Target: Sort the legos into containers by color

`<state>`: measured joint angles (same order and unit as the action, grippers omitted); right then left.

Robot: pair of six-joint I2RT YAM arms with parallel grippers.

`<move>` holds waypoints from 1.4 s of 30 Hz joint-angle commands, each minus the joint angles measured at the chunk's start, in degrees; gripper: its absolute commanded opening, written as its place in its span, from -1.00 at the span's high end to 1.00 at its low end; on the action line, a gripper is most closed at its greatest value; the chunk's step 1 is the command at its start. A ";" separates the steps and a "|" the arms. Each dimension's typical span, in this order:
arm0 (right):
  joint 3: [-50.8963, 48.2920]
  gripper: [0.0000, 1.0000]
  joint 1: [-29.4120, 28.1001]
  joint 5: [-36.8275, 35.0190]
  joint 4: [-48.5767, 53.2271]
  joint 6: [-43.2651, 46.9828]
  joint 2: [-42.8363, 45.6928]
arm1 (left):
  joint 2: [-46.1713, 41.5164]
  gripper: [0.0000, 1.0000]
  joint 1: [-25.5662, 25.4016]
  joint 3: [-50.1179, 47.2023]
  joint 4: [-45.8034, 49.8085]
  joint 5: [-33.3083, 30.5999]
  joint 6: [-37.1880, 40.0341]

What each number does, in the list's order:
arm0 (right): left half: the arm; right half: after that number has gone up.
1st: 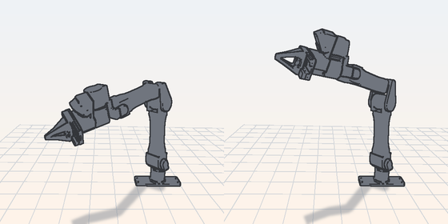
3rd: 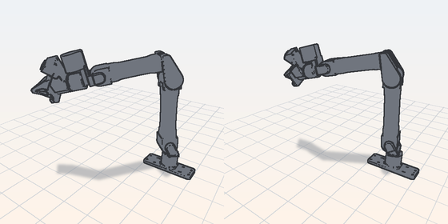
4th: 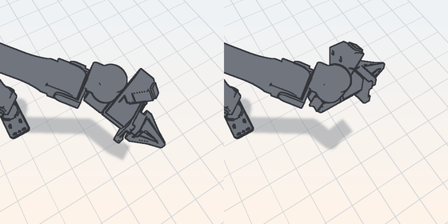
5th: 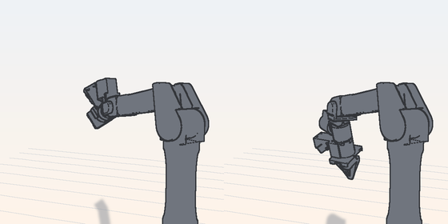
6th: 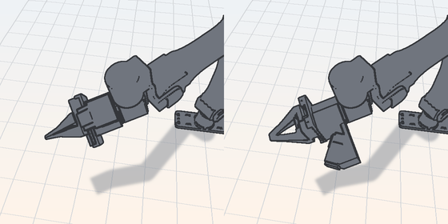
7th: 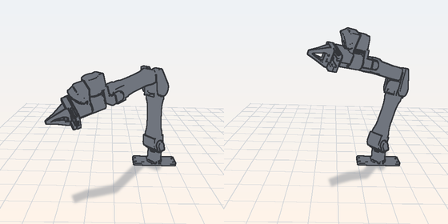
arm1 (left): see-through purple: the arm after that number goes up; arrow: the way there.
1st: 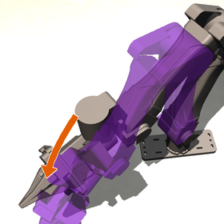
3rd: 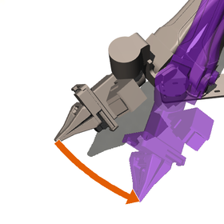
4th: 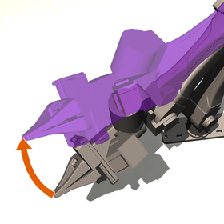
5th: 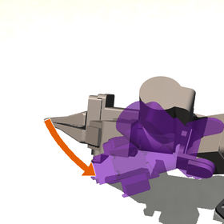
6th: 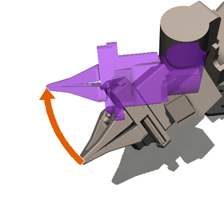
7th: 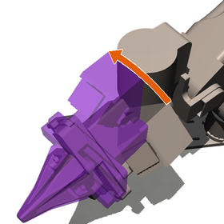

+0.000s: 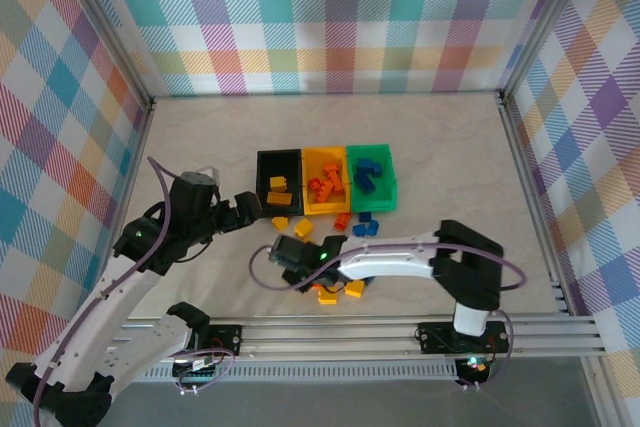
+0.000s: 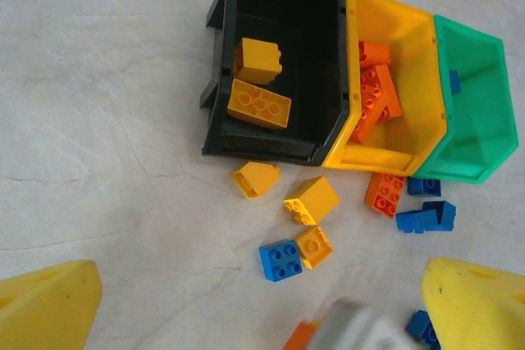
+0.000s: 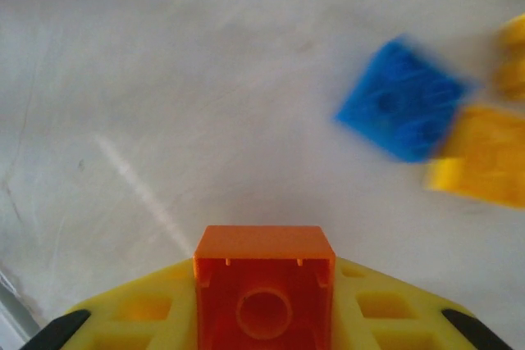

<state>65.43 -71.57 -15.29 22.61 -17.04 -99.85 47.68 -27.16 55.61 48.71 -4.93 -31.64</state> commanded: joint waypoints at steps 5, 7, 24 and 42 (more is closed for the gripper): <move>5.07 0.45 17.15 0.24 -4.45 -0.04 7.00 | 0.82 -1.00 0.71 -3.67 -5.73 4.30 1.30; 9.56 0.45 20.58 -0.13 -2.64 -0.12 3.46 | 1.50 -1.00 0.73 -4.48 -6.62 5.13 1.34; 30.71 -0.42 30.81 2.23 4.89 -4.47 -13.01 | 18.71 -0.95 -9.60 -12.16 -19.31 6.96 0.20; 9.94 -0.47 30.88 2.73 -2.86 -6.52 4.70 | 41.02 -0.26 -16.52 -9.87 -23.68 -0.66 1.68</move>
<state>76.53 -40.58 -12.58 21.82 -22.52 -96.90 87.29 -43.11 44.77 25.93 -3.22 -30.22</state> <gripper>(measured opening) 0.733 0.642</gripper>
